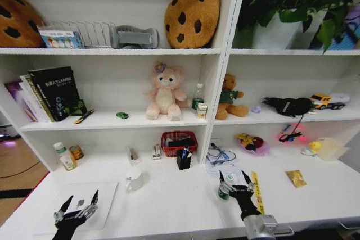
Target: Organize the objects on the table.
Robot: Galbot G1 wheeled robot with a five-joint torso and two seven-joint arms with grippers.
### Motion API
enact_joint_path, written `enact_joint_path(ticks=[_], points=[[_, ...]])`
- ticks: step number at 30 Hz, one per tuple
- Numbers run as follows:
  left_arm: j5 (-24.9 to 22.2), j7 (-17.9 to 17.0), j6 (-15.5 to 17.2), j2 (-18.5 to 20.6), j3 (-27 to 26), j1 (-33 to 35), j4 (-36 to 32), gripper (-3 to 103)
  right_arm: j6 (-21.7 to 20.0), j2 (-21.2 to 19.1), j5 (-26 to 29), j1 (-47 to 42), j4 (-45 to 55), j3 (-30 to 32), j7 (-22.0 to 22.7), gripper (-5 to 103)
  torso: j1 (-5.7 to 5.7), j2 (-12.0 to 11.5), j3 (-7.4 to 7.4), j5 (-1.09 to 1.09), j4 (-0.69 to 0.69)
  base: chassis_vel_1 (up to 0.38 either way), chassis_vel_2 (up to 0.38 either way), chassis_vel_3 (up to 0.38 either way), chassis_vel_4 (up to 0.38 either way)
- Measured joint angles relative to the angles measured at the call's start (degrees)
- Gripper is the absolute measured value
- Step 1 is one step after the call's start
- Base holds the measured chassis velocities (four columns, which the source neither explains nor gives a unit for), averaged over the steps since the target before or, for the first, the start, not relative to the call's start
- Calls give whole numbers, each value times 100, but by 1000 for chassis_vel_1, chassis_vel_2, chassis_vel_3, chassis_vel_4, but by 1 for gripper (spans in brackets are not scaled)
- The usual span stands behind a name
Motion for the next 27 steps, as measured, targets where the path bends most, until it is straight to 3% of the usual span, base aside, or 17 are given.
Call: enact_joint_path(ticks=[2,4,7,21,27], points=[[0,0,0,0,0,0,0,100,-18,-8,-11,41,-55,-21,0,101,0,0,0,0,0,0,0,0,0],[0,0,0,0,0,0,0,100,-36,5,-38,66,-95,-63,0,93,0,0,0,0,0,0,0,0,0],[0,0,0,0,0,0,0,100,-35,24,-58,66,-104,-82,0,88,0,0,0,0,-1,0,0,0,0],[0,0,0,0,0,0,0,100,13,20,-184,-30,-28,-81,1,32,0,0,0,0,0,0,0,0,0],[0,0,0,0,0,0,0,100,15,19,-149,-187,100,-17,65,31,0,0,0,0,0,0,0,0,0]])
